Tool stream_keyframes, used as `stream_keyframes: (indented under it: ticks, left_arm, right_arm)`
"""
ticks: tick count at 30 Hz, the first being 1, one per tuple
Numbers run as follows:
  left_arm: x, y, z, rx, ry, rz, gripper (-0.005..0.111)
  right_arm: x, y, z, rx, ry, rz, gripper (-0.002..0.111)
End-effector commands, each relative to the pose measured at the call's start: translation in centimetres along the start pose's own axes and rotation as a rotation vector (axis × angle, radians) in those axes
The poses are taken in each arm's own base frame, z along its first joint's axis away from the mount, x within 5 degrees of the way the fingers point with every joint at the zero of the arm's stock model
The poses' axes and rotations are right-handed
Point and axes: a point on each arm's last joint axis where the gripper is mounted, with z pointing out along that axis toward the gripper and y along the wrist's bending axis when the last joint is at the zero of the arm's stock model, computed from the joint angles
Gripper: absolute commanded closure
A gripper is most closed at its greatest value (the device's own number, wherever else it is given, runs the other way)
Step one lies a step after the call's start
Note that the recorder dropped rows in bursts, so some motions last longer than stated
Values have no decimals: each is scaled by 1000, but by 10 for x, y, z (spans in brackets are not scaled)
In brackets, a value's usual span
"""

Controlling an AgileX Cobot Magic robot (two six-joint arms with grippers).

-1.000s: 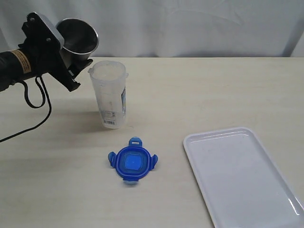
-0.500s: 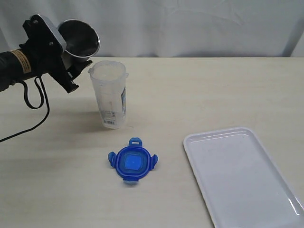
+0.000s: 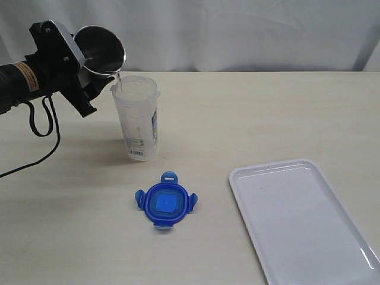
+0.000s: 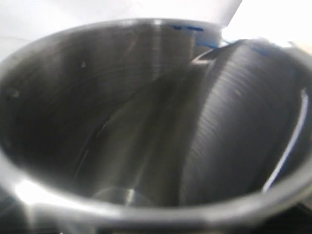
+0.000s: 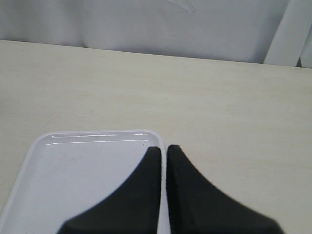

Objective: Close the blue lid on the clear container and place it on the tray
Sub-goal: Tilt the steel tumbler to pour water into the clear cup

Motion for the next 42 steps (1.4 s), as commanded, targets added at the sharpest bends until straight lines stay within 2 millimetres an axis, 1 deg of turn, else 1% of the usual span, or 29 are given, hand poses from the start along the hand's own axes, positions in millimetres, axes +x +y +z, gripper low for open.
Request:
stream_keyframes:
  ticks: [1, 16, 21, 39, 42]
  left_arm:
    - [-13, 11, -2, -55, -69, 38, 107]
    - [-13, 11, -2, -57, -70, 49, 107]
    - [-13, 11, -2, -58, -69, 84, 107]
    - [-13, 11, -2, -60, -68, 107, 107]
    - [-13, 11, -2, -61, -67, 131, 107]
  right_arm:
    - [1, 0, 0, 8, -5, -5, 104]
    - [1, 0, 0, 8, -5, -5, 104]
    - [1, 0, 0, 8, -5, -3, 104]
    - [1, 0, 0, 8, -5, -3, 104]
    - [1, 0, 0, 8, -5, -3, 104]
